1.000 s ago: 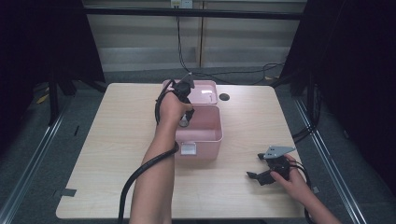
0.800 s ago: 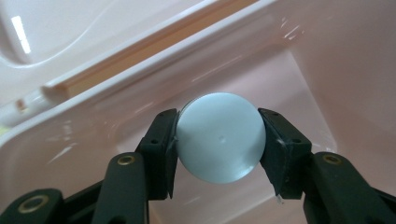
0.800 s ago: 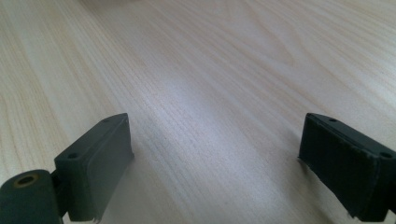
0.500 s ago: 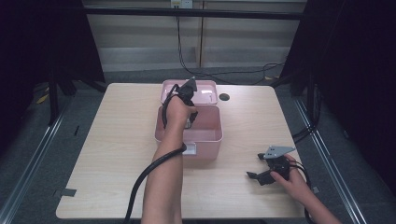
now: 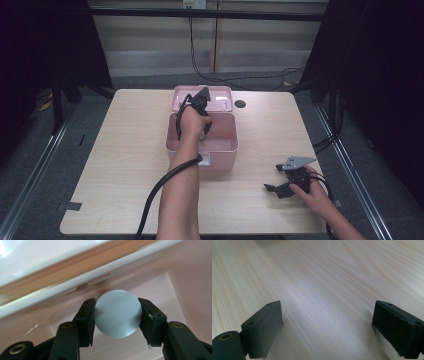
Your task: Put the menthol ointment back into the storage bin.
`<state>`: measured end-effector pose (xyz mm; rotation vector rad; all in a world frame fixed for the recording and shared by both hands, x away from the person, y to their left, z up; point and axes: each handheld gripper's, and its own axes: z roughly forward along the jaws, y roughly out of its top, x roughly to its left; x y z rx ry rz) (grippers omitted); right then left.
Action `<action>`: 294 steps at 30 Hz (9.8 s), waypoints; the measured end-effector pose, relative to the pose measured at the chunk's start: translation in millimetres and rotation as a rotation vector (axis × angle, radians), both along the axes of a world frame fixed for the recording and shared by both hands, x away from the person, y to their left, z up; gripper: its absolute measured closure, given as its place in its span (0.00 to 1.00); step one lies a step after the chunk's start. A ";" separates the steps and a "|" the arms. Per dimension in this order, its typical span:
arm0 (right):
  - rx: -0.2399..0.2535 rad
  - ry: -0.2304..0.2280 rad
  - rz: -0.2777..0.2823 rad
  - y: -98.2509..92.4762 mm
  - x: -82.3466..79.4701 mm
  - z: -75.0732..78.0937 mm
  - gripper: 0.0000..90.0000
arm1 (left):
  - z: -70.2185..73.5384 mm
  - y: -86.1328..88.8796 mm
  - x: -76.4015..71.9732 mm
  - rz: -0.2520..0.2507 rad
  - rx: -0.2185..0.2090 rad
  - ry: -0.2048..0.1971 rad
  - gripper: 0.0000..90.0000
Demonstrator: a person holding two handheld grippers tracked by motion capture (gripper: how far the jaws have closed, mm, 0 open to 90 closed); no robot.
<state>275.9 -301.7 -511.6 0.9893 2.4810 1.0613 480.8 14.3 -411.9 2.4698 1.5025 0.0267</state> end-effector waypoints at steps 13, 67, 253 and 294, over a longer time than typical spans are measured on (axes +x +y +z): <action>0.000 0.001 -0.001 0.1 -0.1 0.0 0.10 | -16.0 1.8 0.8 0.024 -0.006 0.018 0.56; 0.000 0.000 0.001 0.1 0.2 0.0 0.10 | -12.2 6.8 0.8 0.083 -0.009 0.035 0.36; -0.001 0.006 0.002 0.1 0.0 -0.1 0.10 | -27.6 223.2 -133.6 0.001 -0.179 -0.052 0.21; -0.001 0.006 0.002 0.2 0.0 -0.1 0.10 | -69.7 226.8 -158.4 -0.154 -0.039 -0.211 0.17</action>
